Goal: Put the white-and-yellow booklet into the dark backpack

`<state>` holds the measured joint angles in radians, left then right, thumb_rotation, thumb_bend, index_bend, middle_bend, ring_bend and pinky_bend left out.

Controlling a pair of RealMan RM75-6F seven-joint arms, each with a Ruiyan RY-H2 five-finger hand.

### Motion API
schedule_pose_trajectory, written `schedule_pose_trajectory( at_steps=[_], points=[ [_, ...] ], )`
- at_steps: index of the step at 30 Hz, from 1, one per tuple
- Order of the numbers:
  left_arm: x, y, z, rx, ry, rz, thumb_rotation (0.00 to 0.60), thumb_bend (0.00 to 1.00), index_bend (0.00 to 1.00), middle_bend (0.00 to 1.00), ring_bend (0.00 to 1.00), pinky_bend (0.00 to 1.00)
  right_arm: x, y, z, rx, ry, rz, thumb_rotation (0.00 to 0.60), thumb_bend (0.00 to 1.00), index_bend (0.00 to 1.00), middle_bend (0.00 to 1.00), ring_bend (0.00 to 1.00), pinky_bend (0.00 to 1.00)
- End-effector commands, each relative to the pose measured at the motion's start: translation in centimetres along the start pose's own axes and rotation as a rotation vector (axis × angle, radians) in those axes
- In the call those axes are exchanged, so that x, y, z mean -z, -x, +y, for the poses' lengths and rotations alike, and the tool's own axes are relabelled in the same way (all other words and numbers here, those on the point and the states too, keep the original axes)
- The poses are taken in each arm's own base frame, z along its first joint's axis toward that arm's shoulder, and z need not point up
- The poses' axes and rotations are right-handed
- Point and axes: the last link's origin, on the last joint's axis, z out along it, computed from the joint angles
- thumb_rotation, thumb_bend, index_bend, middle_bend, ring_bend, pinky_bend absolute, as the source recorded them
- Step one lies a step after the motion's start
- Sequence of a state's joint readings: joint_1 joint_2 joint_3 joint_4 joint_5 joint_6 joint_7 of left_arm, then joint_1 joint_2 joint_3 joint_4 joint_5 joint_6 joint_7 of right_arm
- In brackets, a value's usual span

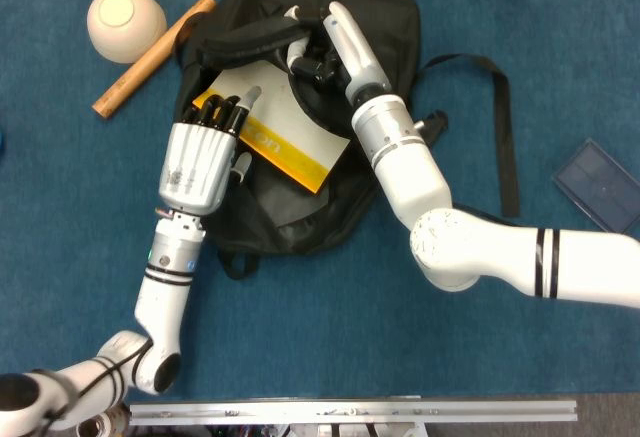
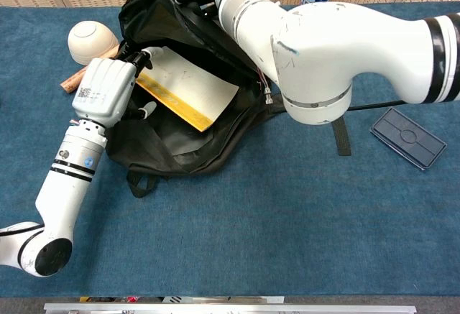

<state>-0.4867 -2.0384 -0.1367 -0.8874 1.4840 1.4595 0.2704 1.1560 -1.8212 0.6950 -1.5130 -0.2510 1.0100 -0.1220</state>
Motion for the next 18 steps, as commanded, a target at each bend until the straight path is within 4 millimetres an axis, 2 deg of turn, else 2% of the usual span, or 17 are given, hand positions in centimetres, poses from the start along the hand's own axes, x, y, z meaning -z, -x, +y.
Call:
schedule_pose_trajectory(
  at_steps=[1,11,14,16,18],
  points=[
    [1.9,-1.7,-1.8,-0.047,-0.041,-0.055,0.6,0.2,0.14,0.31,0.28,0.46,0.1,-0.1,0.1,0.007,-0.004,-0.004,0.6,0.88,0.72,0.63,0.65,0.81],
    [4.2,-5.2,-5.5,-0.094,-0.116,-0.106,0.6,0.2,0.13,0.3,0.28,0.44,0.7,-0.4,1.2,0.07,-0.015,-0.028,0.6,0.86,0.72,0.63,0.63,0.8],
    [4.8,-6.2,-6.5,-0.109,-0.14,-0.115,0.6,0.2,0.11,0.3,0.28,0.44,1.0,-0.1,1.7,0.094,-0.018,-0.066,0.6,0.82,0.7,0.58,0.53,0.64],
    [5.2,-6.8,-7.1,-0.118,-0.153,-0.115,0.6,0.2,0.1,0.3,0.27,0.43,1.2,0.2,2.2,0.132,-0.019,-0.113,0.6,0.75,0.56,0.47,0.41,0.46],
    [5.6,-7.3,-7.6,-0.124,-0.164,-0.114,0.6,0.2,0.1,0.3,0.27,0.43,1.3,0.3,2.6,0.166,-0.013,-0.156,0.6,0.68,0.43,0.38,0.31,0.35]
  ],
)
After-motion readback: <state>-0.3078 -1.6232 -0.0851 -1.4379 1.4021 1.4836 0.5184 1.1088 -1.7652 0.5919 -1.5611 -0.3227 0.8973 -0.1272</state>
